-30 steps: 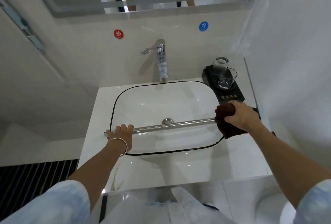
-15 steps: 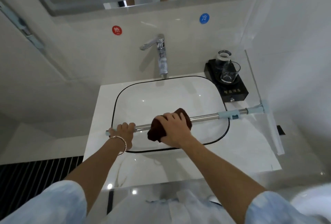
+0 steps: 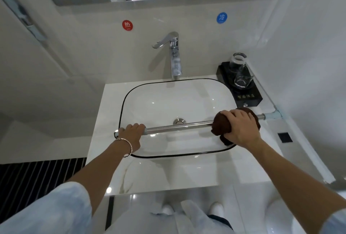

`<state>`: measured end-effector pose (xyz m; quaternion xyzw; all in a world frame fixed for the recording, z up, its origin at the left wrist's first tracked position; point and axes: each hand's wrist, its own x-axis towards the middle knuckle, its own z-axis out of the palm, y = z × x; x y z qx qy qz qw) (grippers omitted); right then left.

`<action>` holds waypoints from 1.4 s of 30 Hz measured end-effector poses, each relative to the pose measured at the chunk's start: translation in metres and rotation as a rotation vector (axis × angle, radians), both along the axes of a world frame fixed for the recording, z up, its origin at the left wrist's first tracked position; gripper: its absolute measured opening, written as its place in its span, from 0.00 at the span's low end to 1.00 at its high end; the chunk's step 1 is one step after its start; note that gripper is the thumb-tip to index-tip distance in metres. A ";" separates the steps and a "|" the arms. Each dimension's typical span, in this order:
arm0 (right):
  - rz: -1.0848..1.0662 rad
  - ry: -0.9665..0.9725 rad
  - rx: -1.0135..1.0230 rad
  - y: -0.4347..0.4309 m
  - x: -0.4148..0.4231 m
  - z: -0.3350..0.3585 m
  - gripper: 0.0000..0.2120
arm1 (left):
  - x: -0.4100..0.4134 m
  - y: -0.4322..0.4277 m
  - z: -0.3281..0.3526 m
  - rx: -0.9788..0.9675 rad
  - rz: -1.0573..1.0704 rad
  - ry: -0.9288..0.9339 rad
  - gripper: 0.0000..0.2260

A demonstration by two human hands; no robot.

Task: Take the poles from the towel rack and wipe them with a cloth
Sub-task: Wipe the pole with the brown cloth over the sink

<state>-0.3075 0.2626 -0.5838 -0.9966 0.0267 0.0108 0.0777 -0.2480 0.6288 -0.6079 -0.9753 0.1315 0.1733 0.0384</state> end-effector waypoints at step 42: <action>-0.278 0.283 0.138 -0.066 0.029 0.031 0.26 | -0.001 0.001 -0.005 -0.221 -0.061 -0.096 0.19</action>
